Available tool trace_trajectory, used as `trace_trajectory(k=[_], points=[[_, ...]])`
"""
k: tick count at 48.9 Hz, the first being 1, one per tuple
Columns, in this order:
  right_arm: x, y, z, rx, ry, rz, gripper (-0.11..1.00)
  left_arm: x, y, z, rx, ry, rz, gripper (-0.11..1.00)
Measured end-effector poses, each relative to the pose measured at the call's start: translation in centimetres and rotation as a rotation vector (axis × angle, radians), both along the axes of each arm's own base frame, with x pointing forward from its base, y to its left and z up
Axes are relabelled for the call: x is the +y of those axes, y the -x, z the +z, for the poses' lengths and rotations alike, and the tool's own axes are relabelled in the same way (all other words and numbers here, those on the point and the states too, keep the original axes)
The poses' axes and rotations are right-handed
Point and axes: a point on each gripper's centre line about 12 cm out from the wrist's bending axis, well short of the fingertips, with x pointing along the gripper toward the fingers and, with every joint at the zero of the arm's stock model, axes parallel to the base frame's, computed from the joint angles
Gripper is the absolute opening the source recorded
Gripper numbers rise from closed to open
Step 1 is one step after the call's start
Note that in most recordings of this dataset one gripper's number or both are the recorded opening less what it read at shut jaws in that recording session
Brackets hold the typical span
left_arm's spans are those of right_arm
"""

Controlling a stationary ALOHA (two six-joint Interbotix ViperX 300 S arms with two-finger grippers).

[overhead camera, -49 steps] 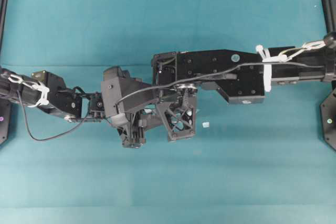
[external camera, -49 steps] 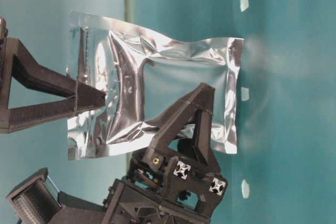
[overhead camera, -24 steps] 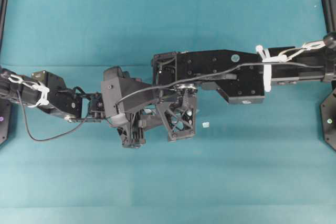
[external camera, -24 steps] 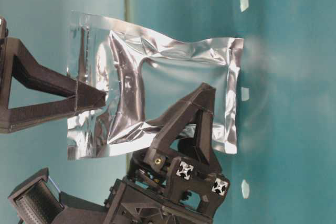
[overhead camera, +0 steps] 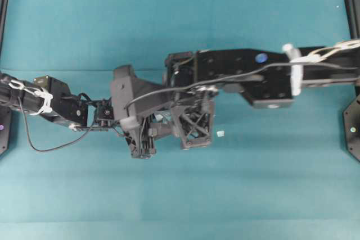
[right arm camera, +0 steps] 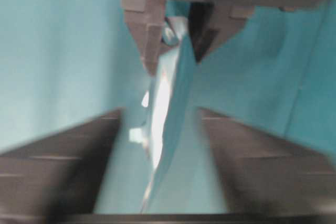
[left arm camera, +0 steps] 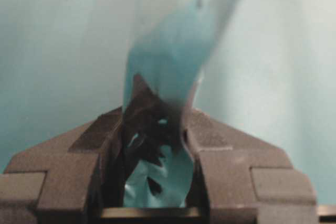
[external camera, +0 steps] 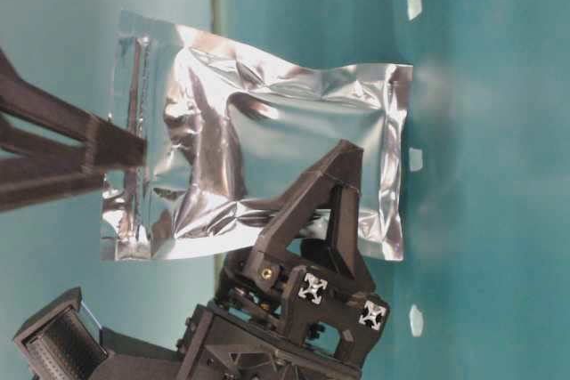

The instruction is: Hand over the silver zip bag and make it stand upright.

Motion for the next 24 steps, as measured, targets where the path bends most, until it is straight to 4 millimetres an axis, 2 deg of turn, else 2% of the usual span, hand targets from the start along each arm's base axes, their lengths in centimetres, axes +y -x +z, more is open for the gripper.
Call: trace_trajectory(k=[13,24], points=[[0.4,2.5,2.2,-0.040,-0.013,-0.041,0.97,0.1,0.1,-0.1,0.006,-0.001,0.002,0.20],[0.3,5.0,3.1,-0.130,-0.031,-0.091,0.97,0.1,0.1,-0.1,0.009,-0.001,0.002,0.20]])
